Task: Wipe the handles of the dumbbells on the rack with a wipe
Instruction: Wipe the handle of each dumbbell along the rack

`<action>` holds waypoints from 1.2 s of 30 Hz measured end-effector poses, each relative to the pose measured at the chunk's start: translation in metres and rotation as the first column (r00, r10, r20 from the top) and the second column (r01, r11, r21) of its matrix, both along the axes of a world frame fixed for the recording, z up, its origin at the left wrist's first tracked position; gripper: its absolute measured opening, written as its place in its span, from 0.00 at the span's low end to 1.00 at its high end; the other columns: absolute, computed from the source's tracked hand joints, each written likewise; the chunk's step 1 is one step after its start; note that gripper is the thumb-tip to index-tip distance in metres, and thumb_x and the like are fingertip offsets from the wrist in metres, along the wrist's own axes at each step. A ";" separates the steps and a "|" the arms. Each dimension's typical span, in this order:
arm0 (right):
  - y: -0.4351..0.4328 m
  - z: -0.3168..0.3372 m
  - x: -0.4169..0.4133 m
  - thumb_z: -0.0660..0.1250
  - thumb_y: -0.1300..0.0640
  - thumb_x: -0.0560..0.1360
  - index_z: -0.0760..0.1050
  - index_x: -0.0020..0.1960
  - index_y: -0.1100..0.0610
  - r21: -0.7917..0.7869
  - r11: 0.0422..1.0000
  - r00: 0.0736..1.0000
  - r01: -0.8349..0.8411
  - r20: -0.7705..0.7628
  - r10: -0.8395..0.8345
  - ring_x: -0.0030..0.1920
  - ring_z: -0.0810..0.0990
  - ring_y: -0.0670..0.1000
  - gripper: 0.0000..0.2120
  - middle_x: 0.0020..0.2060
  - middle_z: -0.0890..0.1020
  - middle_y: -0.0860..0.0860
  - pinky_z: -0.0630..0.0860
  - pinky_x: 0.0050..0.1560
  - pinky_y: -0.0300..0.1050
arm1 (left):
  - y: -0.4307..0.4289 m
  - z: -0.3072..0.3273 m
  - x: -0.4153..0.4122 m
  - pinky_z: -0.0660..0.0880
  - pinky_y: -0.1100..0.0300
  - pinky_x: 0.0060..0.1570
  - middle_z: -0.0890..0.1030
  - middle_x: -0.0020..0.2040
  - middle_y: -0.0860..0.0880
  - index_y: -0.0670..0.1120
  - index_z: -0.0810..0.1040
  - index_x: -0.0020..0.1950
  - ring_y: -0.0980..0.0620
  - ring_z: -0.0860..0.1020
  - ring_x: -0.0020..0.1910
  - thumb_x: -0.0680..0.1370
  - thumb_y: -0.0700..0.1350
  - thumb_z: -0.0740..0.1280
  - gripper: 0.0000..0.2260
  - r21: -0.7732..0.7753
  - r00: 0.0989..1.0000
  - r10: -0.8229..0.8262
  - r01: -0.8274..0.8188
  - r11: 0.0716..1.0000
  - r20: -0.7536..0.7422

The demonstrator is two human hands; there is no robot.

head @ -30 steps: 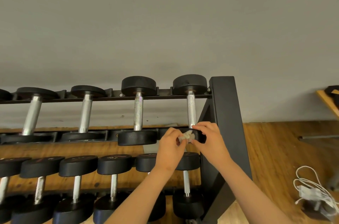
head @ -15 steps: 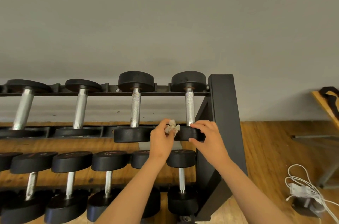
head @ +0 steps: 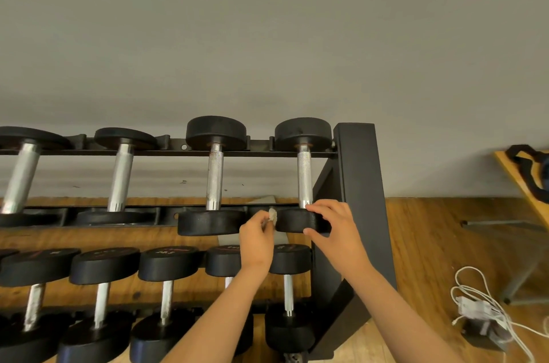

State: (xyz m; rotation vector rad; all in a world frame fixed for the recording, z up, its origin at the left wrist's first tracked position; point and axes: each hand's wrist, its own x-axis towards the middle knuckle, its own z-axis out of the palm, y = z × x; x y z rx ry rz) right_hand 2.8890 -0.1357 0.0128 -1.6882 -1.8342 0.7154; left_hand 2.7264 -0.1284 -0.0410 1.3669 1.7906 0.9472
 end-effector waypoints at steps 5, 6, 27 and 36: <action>0.000 -0.001 0.000 0.75 0.57 0.71 0.76 0.63 0.51 0.004 1.000 1.000 0.003 0.009 -0.003 0.60 0.64 0.37 0.22 0.58 0.72 0.42 0.61 0.58 0.22 | 0.004 -0.006 0.001 0.70 0.77 0.41 0.78 0.39 0.56 0.46 0.79 0.47 0.63 0.76 0.38 0.79 0.35 0.65 0.07 -0.014 0.999 0.012 -0.011 1.000 0.043; 0.000 0.000 0.000 0.75 0.57 0.71 0.76 0.63 0.51 0.004 1.000 1.000 0.003 0.014 -0.003 0.60 0.64 0.37 0.22 0.58 0.72 0.42 0.61 0.58 0.22 | 0.005 -0.007 0.003 0.70 0.77 0.40 0.78 0.39 0.56 0.46 0.80 0.48 0.63 0.76 0.39 0.79 0.35 0.64 0.07 -0.022 0.998 0.023 -0.022 1.000 0.057; -0.003 0.002 -0.001 0.73 0.57 0.72 0.75 0.64 0.49 -0.022 1.000 1.000 -0.001 0.026 0.002 0.61 0.62 0.35 0.21 0.58 0.69 0.39 0.56 0.59 0.19 | -0.018 -0.014 0.008 0.72 0.72 0.42 0.81 0.41 0.54 0.46 0.82 0.49 0.62 0.78 0.42 0.78 0.37 0.67 0.06 -0.070 0.980 0.140 -0.131 0.989 0.144; -0.004 0.003 -0.001 0.73 0.57 0.73 0.75 0.65 0.50 -0.012 1.000 1.000 -0.012 -0.001 0.012 0.60 0.63 0.36 0.21 0.58 0.69 0.39 0.58 0.59 0.20 | -0.013 0.015 0.009 0.71 0.77 0.42 0.81 0.42 0.57 0.45 0.83 0.51 0.64 0.78 0.41 0.77 0.39 0.69 0.05 0.046 0.987 0.124 -0.129 0.991 0.099</action>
